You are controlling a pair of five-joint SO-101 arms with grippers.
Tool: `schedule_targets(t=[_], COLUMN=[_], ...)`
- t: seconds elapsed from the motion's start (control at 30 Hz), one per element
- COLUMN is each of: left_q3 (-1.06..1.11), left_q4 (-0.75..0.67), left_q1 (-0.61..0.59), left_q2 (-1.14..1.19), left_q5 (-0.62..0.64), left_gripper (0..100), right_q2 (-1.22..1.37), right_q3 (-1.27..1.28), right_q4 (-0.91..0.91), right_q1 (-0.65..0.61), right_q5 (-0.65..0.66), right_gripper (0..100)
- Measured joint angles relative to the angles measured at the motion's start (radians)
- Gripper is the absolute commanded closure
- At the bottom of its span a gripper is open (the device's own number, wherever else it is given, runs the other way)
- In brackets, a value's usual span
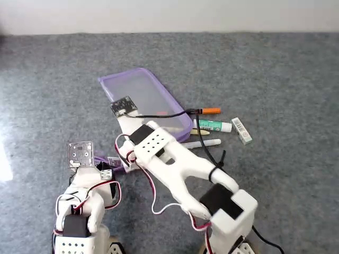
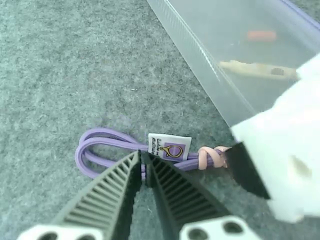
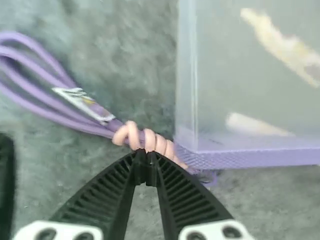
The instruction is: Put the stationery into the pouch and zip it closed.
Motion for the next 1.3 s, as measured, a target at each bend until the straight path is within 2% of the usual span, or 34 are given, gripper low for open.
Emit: schedule_targets(t=[0.2, 0.43, 0.63, 0.87, 0.97, 1.1, 1.3], left_q3=[0.0, 0.0, 0.0, 0.0, 0.0, 0.0, 0.0], left_q4=[0.0, 0.0, 0.0, 0.0, 0.0, 0.0, 0.0], left_q1=[0.0, 0.0, 0.0, 0.0, 0.0, 0.0, 0.0], left_q2=[0.0, 0.0, 0.0, 0.0, 0.0, 0.0, 0.0], left_q5=[0.0, 0.0, 0.0, 0.0, 0.0, 0.0, 0.0], left_gripper=[99, 99, 99, 99, 99, 99, 99], right_q2=[0.058, 0.064, 0.031, -0.06, -0.06, -0.049, 0.054], right_q3=[-0.028, -0.034, -0.095, -0.198, -0.198, -0.198, -0.198], right_q4=[0.015, 0.259, 0.365, 0.374, 0.394, 0.417, 0.397], right_q1=[0.046, 0.115, 0.167, 0.13, 0.092, 0.06, 0.043], right_q5=[-0.054, -0.054, -0.054, -0.054, -0.069, -0.16, -0.229], right_gripper=[99.0, 99.0, 99.0, 98.2, 89.2, 77.2, 83.1])
